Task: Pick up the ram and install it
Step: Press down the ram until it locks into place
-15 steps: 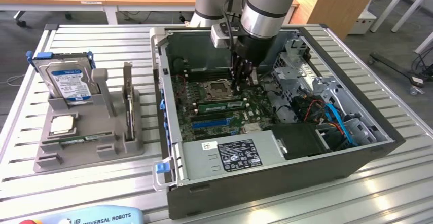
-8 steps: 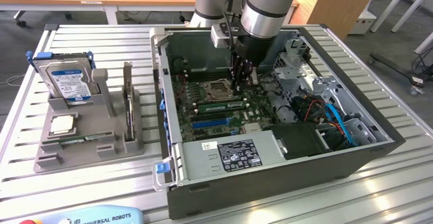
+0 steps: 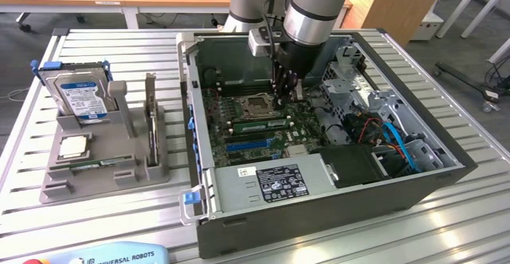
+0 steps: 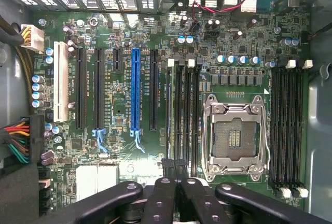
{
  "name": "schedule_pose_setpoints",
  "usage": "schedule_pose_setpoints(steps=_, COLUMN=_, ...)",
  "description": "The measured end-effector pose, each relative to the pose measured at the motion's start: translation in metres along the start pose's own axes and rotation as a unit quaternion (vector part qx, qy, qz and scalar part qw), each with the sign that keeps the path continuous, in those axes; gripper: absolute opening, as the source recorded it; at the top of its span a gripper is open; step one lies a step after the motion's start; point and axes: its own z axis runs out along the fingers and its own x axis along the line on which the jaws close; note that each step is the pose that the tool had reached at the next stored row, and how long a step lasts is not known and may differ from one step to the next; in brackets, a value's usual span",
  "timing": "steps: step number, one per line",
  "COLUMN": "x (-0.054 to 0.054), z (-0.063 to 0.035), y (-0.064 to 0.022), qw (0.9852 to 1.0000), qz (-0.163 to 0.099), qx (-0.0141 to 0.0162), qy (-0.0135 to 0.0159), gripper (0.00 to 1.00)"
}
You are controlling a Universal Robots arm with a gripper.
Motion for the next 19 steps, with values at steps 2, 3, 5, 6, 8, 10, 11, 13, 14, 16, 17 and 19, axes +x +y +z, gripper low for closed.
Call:
schedule_pose_setpoints(steps=2, x=0.0, z=0.0, y=0.0, qw=1.0, qz=0.0, qx=0.0, qy=0.0, gripper=0.1)
schedule_pose_setpoints(steps=3, x=0.0, z=0.0, y=0.0, qw=1.0, qz=0.0, qx=0.0, qy=0.0, gripper=0.1)
schedule_pose_setpoints(steps=5, x=0.0, z=0.0, y=0.0, qw=1.0, qz=0.0, qx=0.0, qy=0.0, gripper=0.1)
schedule_pose_setpoints(steps=6, x=0.0, z=0.0, y=0.0, qw=1.0, qz=0.0, qx=0.0, qy=0.0, gripper=0.1)
schedule_pose_setpoints(steps=8, x=0.0, z=0.0, y=-0.0005, qw=1.0, qz=0.0, qx=0.0, qy=0.0, gripper=0.1)
schedule_pose_setpoints(steps=10, x=0.0, z=-0.0001, y=-0.0022, qw=1.0, qz=0.0, qx=0.0, qy=0.0, gripper=0.1)
schedule_pose_setpoints(steps=11, x=0.0, z=-0.0002, y=-0.0035, qw=1.0, qz=0.0, qx=-0.0001, qy=0.0, gripper=0.1)
schedule_pose_setpoints(steps=13, x=0.0, z=-0.0003, y=-0.0067, qw=1.0, qz=0.0, qx=0.0, qy=0.0, gripper=0.1)
schedule_pose_setpoints(steps=14, x=0.0, z=-0.0003, y=-0.0083, qw=1.0, qz=0.0, qx=0.0, qy=0.0, gripper=0.1)
schedule_pose_setpoints(steps=16, x=0.0, z=-0.0005, y=-0.0117, qw=1.0, qz=0.0, qx=0.0, qy=0.0, gripper=0.1)
schedule_pose_setpoints(steps=17, x=0.0, z=-0.0005, y=-0.0134, qw=1.0, qz=0.0, qx=0.0, qy=0.0, gripper=0.1)
schedule_pose_setpoints(steps=19, x=0.0, z=-0.0007, y=-0.0168, qw=1.0, qz=0.0, qx=0.0, qy=0.0, gripper=0.1)
